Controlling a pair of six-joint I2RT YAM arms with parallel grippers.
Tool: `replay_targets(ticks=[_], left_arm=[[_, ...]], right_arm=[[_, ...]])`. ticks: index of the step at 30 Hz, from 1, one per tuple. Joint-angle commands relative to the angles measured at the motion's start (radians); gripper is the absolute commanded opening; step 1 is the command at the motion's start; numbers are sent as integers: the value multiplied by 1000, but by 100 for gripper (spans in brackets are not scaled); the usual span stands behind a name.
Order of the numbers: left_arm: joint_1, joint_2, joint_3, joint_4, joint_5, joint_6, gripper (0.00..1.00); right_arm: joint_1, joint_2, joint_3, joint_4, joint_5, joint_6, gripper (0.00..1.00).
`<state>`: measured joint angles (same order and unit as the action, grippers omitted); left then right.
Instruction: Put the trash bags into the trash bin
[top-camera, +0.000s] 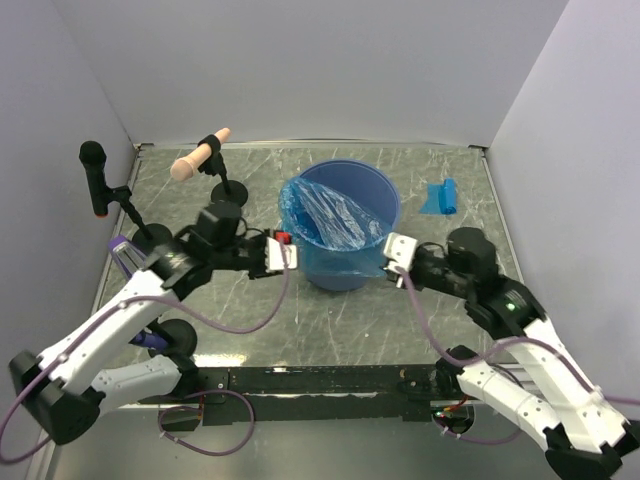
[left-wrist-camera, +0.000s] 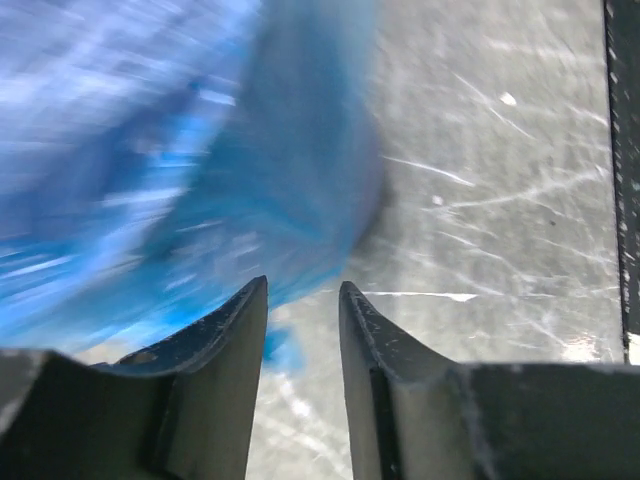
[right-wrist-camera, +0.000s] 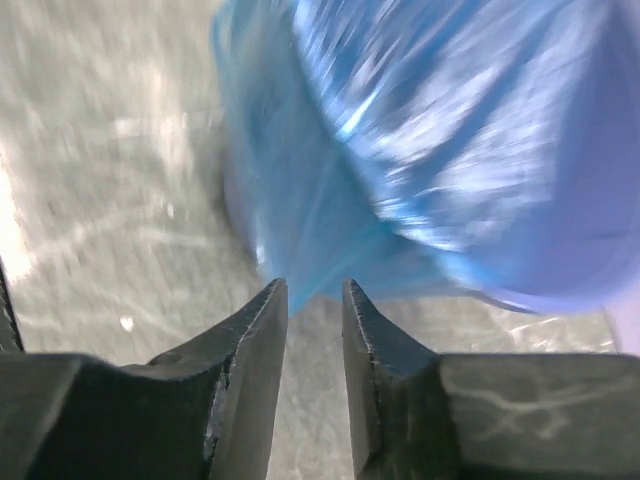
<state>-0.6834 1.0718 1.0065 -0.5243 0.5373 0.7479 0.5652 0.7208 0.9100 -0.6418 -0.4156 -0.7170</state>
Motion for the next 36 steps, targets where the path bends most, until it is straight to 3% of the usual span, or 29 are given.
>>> replay_targets(ticks=[1, 4, 8, 11, 16, 31, 34, 36], left_arm=[[21, -70, 139, -131, 6, -8, 42], [22, -33, 193, -135, -34, 89, 47], [22, -16, 130, 122, -140, 188, 52], [22, 23, 127, 211, -158, 318, 53], [22, 95, 182, 280, -155, 370, 54], [30, 125, 325, -25, -95, 401, 54], [41, 106, 313, -13, -109, 416, 54], [51, 106, 302, 13, -111, 453, 54]], right_arm=[[2, -38, 99, -39, -35, 117, 40], [2, -41, 64, 10, -26, 113, 47], [2, -38, 18, 60, -58, 143, 60], [4, -44, -13, 97, -52, 185, 70], [4, -64, -55, 149, 11, 255, 76], [4, 35, -174, 456, 208, 413, 72], [4, 57, -172, 472, 202, 403, 59], [4, 55, -157, 455, 213, 409, 56]])
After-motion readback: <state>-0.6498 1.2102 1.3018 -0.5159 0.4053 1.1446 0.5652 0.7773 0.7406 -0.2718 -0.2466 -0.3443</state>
